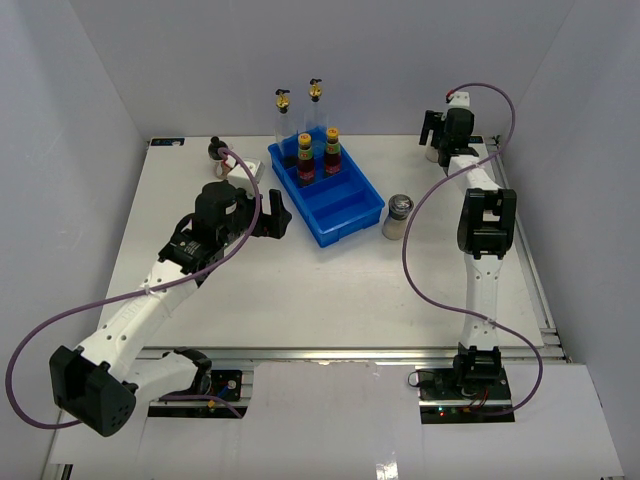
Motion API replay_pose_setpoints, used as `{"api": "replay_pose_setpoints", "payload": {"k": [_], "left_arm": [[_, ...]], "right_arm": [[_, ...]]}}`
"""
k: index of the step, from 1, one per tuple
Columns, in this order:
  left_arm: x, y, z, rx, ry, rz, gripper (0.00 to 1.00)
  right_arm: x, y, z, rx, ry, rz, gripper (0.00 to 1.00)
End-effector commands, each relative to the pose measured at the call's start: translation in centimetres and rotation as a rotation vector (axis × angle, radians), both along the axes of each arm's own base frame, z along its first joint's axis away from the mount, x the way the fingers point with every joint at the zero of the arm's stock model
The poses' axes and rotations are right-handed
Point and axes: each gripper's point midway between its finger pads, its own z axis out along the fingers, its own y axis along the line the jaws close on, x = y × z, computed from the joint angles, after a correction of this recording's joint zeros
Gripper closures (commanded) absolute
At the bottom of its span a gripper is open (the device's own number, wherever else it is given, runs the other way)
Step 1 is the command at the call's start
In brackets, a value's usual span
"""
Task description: Organize the condiment bottles
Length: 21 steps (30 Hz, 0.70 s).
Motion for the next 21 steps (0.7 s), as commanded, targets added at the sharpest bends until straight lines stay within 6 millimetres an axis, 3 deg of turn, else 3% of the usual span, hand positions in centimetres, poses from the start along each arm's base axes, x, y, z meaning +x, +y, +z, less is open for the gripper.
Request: {"api": "replay_pose_setpoints", "payload": {"k": [1, 5, 10, 12, 14, 16, 18, 21], "left_arm": [[-0.1, -0.3, 0.5, -0.002, -0.009, -0.019, 0.02], [0.0, -0.3, 0.2, 0.004, -0.004, -0.015, 0.02], [0.0, -0.2, 0.2, 0.007, -0.006, -0.010, 0.02], [0.1, 0.0, 0.1, 0.013, -0.007, -0.005, 0.02], [0.4, 0.5, -0.1, 0.027, -0.013, 0.028, 0.02], [0.6, 0.7, -0.4, 0.038, -0.010, 0.042, 0.02], [0.8, 0.8, -0.7, 0.045, -0.004, 0.048, 0.02], [1.0, 0.9, -1.3, 0.057, 0.004, 0.056, 0.02]], "right_arm": [[1.3, 0.1, 2.6, -0.012, -0.083, 0.014, 0.20], [0.9, -0.3, 2.2, -0.018, -0.069, -0.003, 0.39], [-0.2, -0.4, 3.6, -0.024, -0.078, -0.011, 0.74], [-1.2, -0.7, 5.2, -0.025, -0.091, -0.024, 0.88], [-2.2, -0.2, 9.1, -0.005, -0.152, -0.006, 0.92], [-3.4, 0.4, 11.0, 0.012, -0.169, 0.029, 0.92], [-4.8, 1.2, 14.7, 0.018, -0.218, 0.061, 0.92], [-7.7, 4.0, 18.3, 0.035, -0.271, 0.151, 0.92]]}}
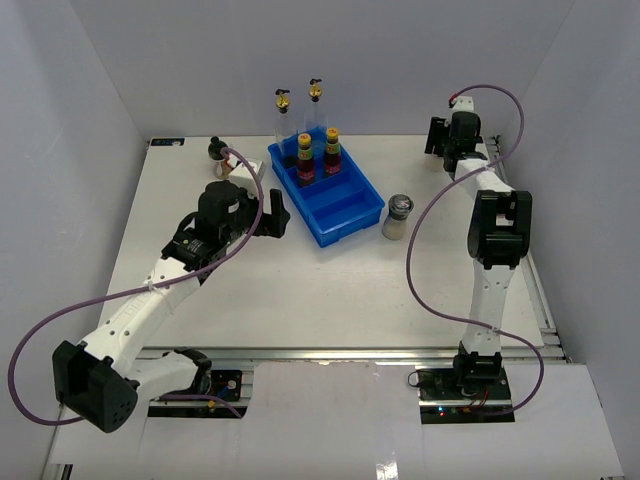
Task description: Organize the condiment bottles
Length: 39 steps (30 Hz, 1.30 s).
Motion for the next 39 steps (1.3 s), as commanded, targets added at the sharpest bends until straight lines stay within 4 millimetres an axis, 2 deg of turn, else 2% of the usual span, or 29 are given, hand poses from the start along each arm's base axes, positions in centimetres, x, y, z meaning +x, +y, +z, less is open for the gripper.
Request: {"api": "replay_pose_setpoints", "payload": {"k": [1, 2, 4, 6, 10, 12, 14, 18, 22, 33, 39], "left_arm": [[0.3, 0.4, -0.6, 0.026, 0.001, 0.022, 0.02], [0.4, 0.4, -0.8, 0.030, 0.002, 0.025, 0.02], [0.5, 0.4, -1.2, 0.036, 0.011, 0.027, 0.02], [0.5, 0.4, -1.4, 0.037, 0.016, 0.024, 0.02], [0.6, 0.1, -1.6, 0.040, 0.027, 0.016, 0.02], [0.6, 0.1, -1.7, 0.040, 0.027, 0.015, 0.02], [0.6, 0.2, -1.7, 0.040, 0.025, 0.017, 0.02], [0.5, 0.2, -1.4, 0.038, 0.018, 0.019, 0.02], [0.5, 0.4, -1.3, 0.040, 0.013, 0.021, 0.02], [0.4, 0.2, -1.0, 0.033, 0.010, 0.014, 0.02], [0.4, 0.2, -0.9, 0.032, 0.008, 0.011, 0.02]], "right_arm": [[-3.0, 4.3, 16.8, 0.046, -0.343, 0.145, 0.92], [-3.8, 5.5, 18.0, 0.055, -0.364, 0.189, 0.92], [-5.2, 6.9, 18.6, 0.073, -0.367, 0.225, 0.92], [-6.3, 9.0, 18.1, 0.090, -0.352, 0.273, 0.92], [-8.8, 13.0, 18.4, 0.119, -0.374, 0.348, 0.92], [-9.7, 14.7, 17.7, 0.140, -0.377, 0.387, 0.92], [-10.6, 16.7, 18.2, 0.148, -0.409, 0.430, 0.92], [-12.3, 19.5, 17.2, 0.161, -0.450, 0.497, 0.92], [-13.1, 21.7, 16.4, 0.165, -0.454, 0.534, 0.92], [-13.0, 26.9, 13.3, 0.159, -0.425, 0.596, 0.92], [-13.2, 28.9, 11.8, 0.147, -0.412, 0.629, 0.92]]}}
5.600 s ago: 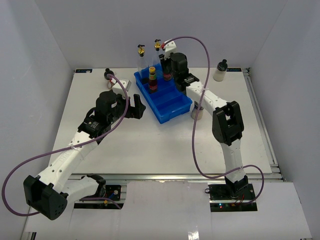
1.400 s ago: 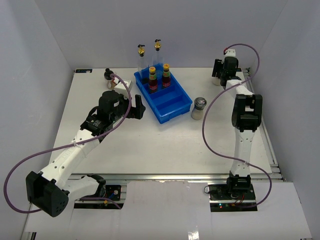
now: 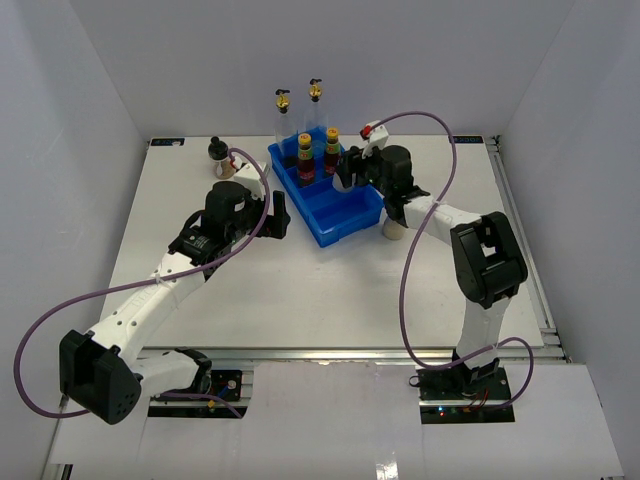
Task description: Organize the condiment bottles
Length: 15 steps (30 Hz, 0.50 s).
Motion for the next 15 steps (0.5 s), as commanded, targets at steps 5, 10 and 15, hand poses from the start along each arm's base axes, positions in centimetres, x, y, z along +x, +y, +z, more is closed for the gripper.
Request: {"api": "replay_pose_setpoints", "payload": {"k": [5, 10, 15], "left_arm": [[-0.3, -0.3, 0.9, -0.018, -0.024, -0.020, 0.02], [-0.3, -0.4, 1.1, -0.021, -0.026, -0.025, 0.02], [-0.4, -0.4, 1.1, -0.023, -0.025, -0.026, 0.02]], "right_arm": [[1.4, 2.2, 5.0, 0.039, -0.201, 0.010, 0.92], [1.9, 1.6, 3.6, 0.000, -0.211, -0.022, 0.92], [2.7, 1.6, 2.7, -0.012, -0.214, -0.042, 0.92]]}}
